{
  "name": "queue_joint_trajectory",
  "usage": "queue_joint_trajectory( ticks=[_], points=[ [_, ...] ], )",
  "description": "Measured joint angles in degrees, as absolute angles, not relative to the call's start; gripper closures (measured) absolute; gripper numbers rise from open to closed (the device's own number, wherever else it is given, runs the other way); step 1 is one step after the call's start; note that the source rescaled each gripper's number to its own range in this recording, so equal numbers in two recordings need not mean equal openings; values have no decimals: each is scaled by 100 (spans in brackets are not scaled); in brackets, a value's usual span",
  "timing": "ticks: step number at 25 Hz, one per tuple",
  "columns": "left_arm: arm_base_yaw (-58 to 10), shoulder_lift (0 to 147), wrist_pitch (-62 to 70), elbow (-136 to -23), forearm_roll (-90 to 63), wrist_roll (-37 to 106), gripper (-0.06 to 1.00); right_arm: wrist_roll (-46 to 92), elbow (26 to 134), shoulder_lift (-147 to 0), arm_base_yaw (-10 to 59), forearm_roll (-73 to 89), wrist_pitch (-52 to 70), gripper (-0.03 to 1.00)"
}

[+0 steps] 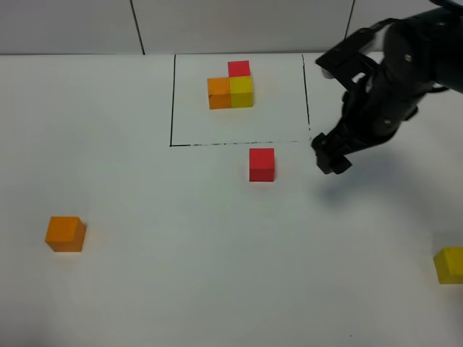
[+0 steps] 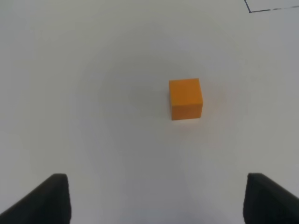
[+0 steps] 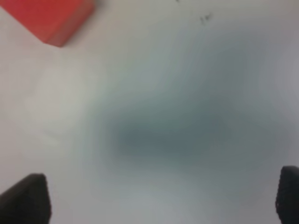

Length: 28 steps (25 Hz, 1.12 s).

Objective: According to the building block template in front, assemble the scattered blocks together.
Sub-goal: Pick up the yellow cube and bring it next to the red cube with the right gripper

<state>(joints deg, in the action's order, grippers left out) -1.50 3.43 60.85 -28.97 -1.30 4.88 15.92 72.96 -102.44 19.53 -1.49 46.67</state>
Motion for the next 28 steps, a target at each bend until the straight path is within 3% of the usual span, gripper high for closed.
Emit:
queue_joint_trajectory(
  ticks=[6,12,16,28],
  points=[
    [-150,343,6085,-2897,-130,488,22,526,5248,-8904,1075,-154,3920,1],
    [-150,339,6085,-2897,-130,488,22,122,4021,-8051,180,-154,3744,2],
    [-150,339,6085,-2897,-130,488,22,83,3631,-8009,-157,-63,3661,4],
    [-150,339,6085,-2897,-130,488,22,308,3343,-8720,-238,152,3347,7]
  ],
)
